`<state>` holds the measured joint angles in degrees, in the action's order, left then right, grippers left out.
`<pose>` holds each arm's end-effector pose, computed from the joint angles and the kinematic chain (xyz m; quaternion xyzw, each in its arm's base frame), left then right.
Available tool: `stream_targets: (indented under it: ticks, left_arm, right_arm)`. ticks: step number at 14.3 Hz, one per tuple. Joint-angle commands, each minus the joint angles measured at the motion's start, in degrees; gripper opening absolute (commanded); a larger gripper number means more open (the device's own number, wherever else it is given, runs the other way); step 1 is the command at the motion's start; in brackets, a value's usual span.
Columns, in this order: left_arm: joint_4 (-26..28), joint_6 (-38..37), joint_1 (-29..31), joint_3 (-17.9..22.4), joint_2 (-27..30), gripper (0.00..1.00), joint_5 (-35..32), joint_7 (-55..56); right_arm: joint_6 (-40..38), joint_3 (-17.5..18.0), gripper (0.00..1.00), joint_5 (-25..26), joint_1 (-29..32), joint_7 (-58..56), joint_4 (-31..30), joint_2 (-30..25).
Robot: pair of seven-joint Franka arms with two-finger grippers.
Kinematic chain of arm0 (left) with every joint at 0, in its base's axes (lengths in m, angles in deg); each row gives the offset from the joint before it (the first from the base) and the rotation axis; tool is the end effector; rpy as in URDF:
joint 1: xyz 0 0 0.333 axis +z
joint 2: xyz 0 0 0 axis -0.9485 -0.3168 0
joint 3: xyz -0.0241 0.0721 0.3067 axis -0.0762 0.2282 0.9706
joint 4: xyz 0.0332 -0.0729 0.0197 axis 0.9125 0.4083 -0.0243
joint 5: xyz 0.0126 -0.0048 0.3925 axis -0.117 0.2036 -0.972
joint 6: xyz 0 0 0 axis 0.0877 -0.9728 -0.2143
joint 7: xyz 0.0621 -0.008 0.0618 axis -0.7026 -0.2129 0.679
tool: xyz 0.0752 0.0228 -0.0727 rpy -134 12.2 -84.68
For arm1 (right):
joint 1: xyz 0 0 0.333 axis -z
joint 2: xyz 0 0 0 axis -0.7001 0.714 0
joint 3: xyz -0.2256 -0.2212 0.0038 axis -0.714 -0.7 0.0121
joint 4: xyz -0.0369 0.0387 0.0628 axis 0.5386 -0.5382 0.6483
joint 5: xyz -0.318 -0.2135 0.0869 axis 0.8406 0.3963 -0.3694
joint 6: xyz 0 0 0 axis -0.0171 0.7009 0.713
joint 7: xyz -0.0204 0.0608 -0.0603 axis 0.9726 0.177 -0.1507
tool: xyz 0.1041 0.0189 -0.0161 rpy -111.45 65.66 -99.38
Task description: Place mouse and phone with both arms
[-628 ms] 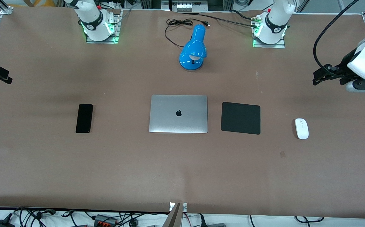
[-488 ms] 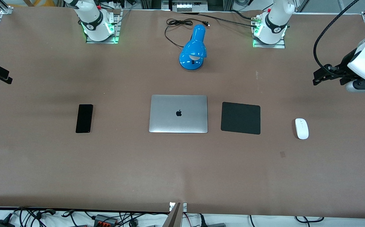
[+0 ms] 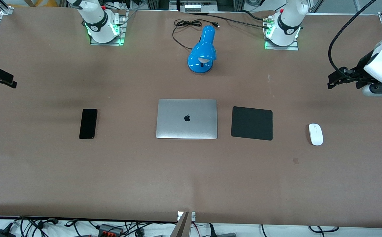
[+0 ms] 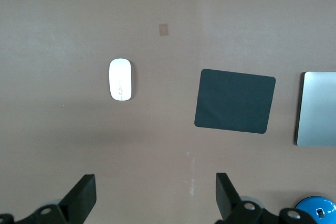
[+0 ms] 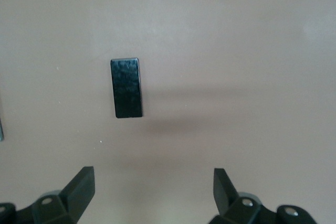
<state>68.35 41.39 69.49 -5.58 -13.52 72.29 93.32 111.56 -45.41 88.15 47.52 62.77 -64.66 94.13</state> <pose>0.5535 -0.0183 0.5856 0.9997 0.0155 -0.0204 0.0031 0.5716 -0.0837 0.5574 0.9985 -0.0144 -0.0499 0.0194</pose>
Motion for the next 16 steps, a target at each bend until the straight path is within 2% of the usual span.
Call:
stream_targets:
  ticks: [1, 5, 8, 10, 12, 14, 16]
  left_arm:
    - [-1.8, -1.7, 0.1, 0.3, -0.7, 1.0, 0.6, -1.4]
    - [-1.8, -1.7, 0.1, 0.3, -0.8, 1.0, 0.6, -1.4]
    - [-1.8, -1.7, 0.1, 0.4, -3.1, 1.0, 0.9, -1.2]
    - [-1.7, -2.0, 0.2, 0.4, -7.6, 1.0, 0.4, -1.5]
    - [-1.8, -0.8, 1.3, 0.5, -13.7, 1.0, 0.3, -1.6]
    - [-1.5, 5.8, 4.0, 0.5, -19.0, 1.0, 0.2, -1.7]
    - [-1.4, 13.7, 6.4, 0.5, -23.8, 1.0, -0.7, -3.9]
  right_arm:
    - [0.0, 0.7, 1.0, -0.6, -0.4, -0.2, 0.4, 7.8]
    - [5.5, 0.6, 1.0, -1.9, -5.2, 2.9, 0.3, 17.0]
    - [10.2, 0.6, 1.0, -1.8, -5.2, 6.9, 0.4, 22.8]
    - [10.8, 0.6, 1.0, -2.2, -5.5, 7.2, 0.1, 25.1]
    - [14.5, 0.6, 1.0, -2.3, -6.1, 7.7, -3.3, 25.8]
    - [20.0, 0.7, 1.0, -2.4, -6.4, 13.0, -7.9, 25.1]
    - [21.5, 0.7, 1.0, -2.4, -7.1, 16.5, -8.6, 25.1]
